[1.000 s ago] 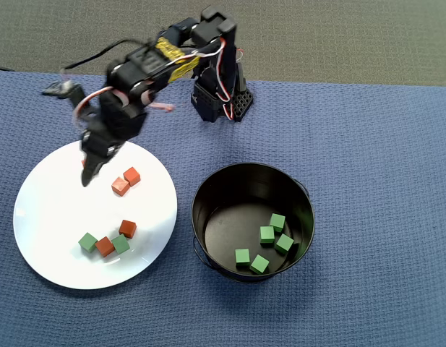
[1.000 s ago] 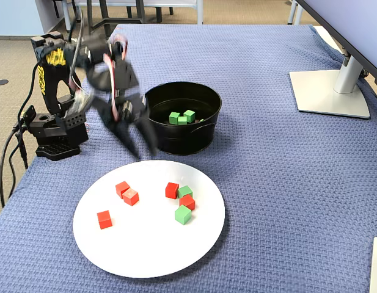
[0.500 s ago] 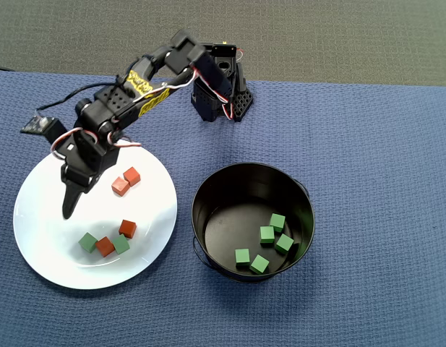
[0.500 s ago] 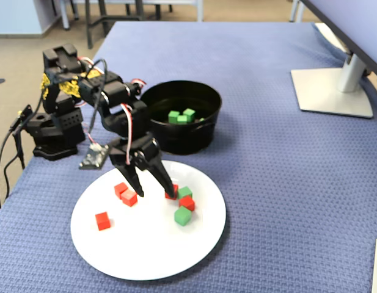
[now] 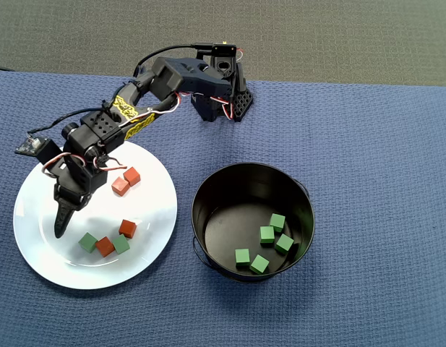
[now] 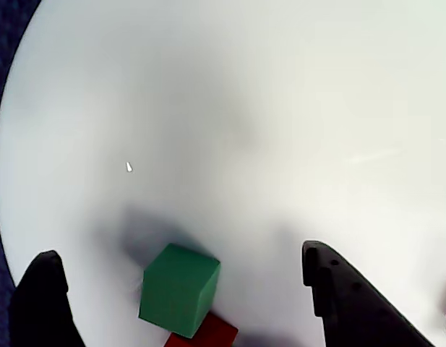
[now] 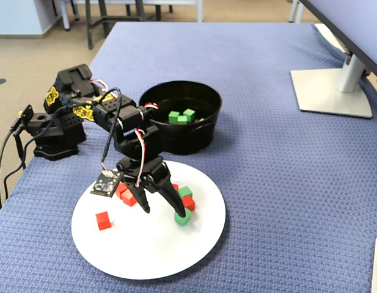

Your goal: Pick up the green cubes from the white plate and place them in the black recipient

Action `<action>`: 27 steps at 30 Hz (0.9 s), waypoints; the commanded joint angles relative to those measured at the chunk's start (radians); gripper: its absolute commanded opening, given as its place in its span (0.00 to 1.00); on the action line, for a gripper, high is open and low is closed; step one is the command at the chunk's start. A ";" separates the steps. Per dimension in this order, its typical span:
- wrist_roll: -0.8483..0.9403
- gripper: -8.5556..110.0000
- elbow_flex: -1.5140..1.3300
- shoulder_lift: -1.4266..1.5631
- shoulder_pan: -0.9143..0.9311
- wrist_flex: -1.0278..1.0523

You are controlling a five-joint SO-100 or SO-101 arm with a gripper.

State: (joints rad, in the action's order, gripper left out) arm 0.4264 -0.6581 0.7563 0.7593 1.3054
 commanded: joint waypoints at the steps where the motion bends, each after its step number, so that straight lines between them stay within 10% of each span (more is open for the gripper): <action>1: -0.014 0.38 0.100 -0.005 -0.038 -0.014; 27: -0.563 0.33 0.216 -0.041 -0.117 0.107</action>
State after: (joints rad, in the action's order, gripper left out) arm -0.1104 -0.5093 0.6872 0.6780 1.3990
